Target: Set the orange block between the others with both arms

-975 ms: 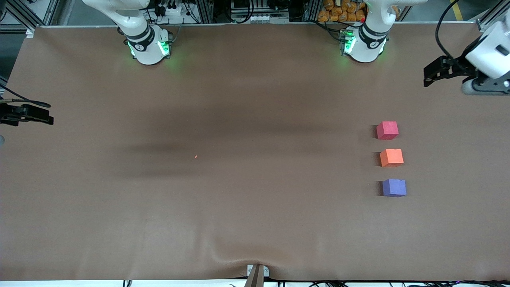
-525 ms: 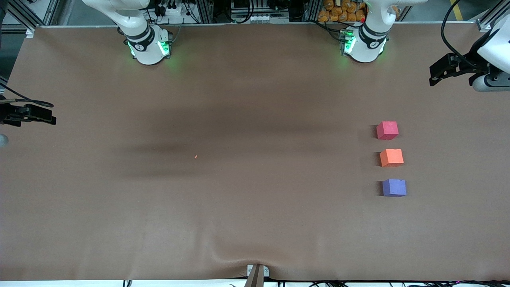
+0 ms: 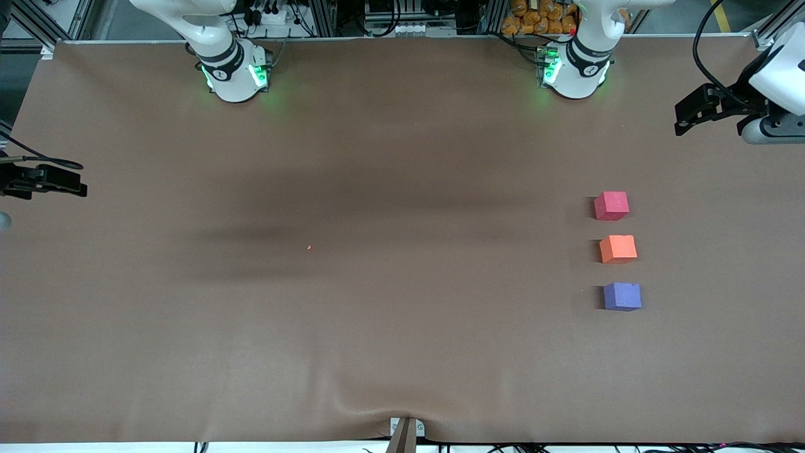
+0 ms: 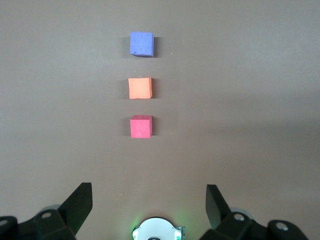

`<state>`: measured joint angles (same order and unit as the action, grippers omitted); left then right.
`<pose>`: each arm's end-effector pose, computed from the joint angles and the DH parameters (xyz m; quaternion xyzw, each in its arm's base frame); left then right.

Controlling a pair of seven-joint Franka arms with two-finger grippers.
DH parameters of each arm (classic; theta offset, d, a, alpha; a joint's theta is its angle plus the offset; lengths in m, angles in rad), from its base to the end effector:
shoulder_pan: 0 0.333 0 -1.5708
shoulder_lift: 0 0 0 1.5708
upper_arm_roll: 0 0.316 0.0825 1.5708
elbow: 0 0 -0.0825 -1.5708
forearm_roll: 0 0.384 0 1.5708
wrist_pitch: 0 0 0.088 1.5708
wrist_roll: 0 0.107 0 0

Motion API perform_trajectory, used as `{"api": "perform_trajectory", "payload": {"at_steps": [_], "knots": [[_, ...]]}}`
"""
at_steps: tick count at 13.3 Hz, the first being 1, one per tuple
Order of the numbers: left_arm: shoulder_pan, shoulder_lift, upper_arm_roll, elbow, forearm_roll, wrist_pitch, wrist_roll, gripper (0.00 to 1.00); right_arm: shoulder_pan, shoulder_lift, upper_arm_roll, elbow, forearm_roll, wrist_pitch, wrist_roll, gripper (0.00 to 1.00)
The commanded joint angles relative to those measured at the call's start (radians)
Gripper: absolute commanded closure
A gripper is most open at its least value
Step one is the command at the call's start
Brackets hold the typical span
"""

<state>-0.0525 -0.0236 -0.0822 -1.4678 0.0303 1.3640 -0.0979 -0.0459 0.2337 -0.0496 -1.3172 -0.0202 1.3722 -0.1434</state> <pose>0.5204 -0.0674 0.6675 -0.9989 0.0158 0.0380 0.0205 0.6006 -0.0562 0.5907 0.9956 0.0229 -0.0903 0.0051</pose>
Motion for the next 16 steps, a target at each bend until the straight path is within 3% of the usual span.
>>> {"api": "perform_trajectory", "payload": {"at_steps": [1,16], "knots": [[-0.003,-0.002,-0.002,0.01,-0.003,-0.005,0.0,0.0,0.0,-0.016,0.005,0.001,-0.006,-0.01,-0.001,0.0],[-0.003,-0.001,-0.001,0.007,-0.027,0.01,0.024,0.0,0.008,-0.017,0.014,0.001,-0.001,-0.008,-0.001,0.0]]}}
